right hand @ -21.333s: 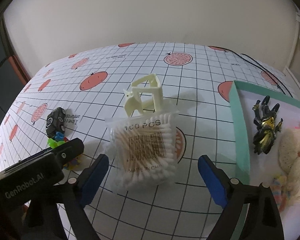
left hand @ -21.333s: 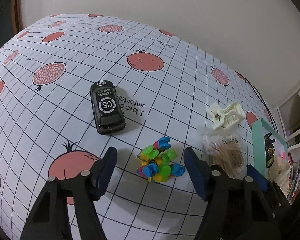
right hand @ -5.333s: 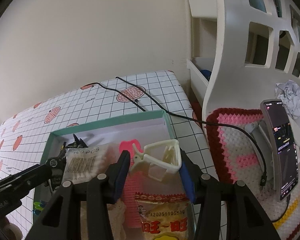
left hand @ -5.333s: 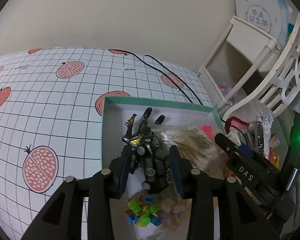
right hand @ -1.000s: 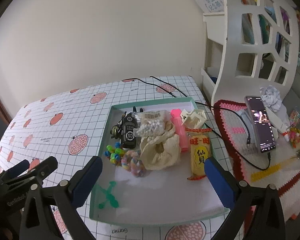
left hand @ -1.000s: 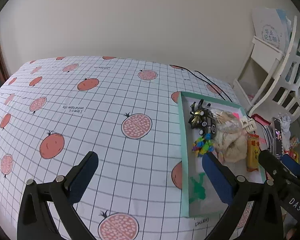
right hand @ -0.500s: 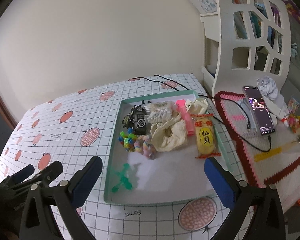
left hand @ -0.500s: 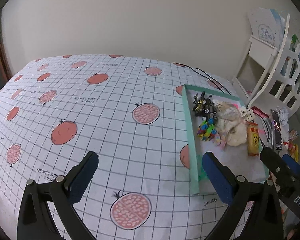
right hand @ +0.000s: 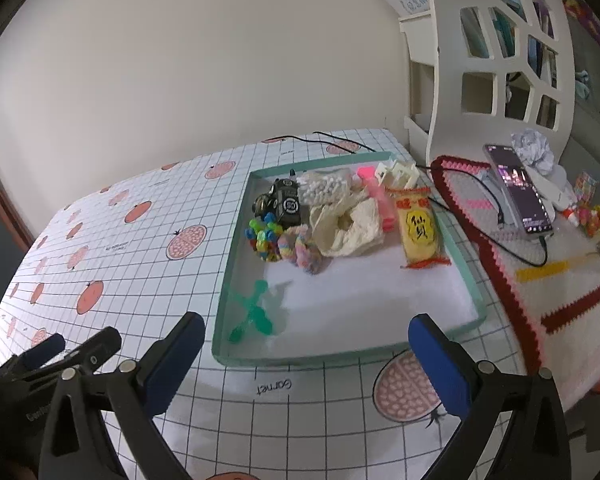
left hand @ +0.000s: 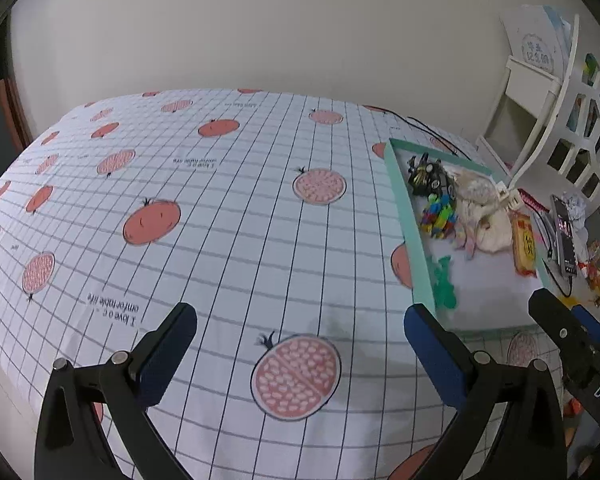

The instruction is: Organize objects

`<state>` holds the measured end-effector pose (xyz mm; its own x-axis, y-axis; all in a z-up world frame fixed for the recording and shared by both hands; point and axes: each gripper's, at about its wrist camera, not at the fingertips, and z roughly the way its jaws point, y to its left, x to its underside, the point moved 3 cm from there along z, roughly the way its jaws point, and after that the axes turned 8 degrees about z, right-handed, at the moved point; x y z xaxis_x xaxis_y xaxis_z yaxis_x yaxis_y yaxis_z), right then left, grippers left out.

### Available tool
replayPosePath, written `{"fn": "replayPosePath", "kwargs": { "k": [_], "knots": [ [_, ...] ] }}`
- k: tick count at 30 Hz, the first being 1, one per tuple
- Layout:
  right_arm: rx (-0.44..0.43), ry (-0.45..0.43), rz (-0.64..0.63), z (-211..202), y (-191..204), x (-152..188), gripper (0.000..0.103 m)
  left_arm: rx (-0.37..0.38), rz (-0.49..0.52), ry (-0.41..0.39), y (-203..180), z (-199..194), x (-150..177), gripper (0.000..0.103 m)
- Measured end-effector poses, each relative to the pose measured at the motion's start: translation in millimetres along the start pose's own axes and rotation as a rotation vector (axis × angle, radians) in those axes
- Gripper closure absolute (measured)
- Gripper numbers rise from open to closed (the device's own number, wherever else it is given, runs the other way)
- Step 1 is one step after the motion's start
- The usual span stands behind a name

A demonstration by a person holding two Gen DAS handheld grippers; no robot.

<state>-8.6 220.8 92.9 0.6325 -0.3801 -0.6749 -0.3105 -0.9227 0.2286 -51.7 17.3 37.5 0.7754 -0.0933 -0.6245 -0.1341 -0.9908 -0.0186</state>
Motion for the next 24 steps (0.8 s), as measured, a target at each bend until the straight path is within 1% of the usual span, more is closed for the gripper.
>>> {"fn": "replayPosePath", "kwargs": {
  "k": [5,10,14,17,20,24],
  "knots": [
    [0.010,-0.004,-0.012,0,-1,12,0.000,-0.004,0.015,0.001,2,0,13,0.000],
    [0.004,0.005,-0.013,2,-1,27,0.000,0.002,0.005,0.023,7,6,26,0.000],
    [0.001,0.012,-0.024,3,1,37,0.000,-0.022,0.035,0.010,7,4,34,0.000],
    [-0.007,0.012,-0.024,3,1,43,0.000,-0.024,0.025,0.008,12,4,38,0.000],
    [0.000,0.015,-0.027,4,1,47,0.000,-0.018,0.013,0.027,18,8,43,0.000],
    [0.012,0.030,-0.027,8,-1,53,0.000,-0.020,0.014,0.032,21,9,47,0.000]
  ]
}}
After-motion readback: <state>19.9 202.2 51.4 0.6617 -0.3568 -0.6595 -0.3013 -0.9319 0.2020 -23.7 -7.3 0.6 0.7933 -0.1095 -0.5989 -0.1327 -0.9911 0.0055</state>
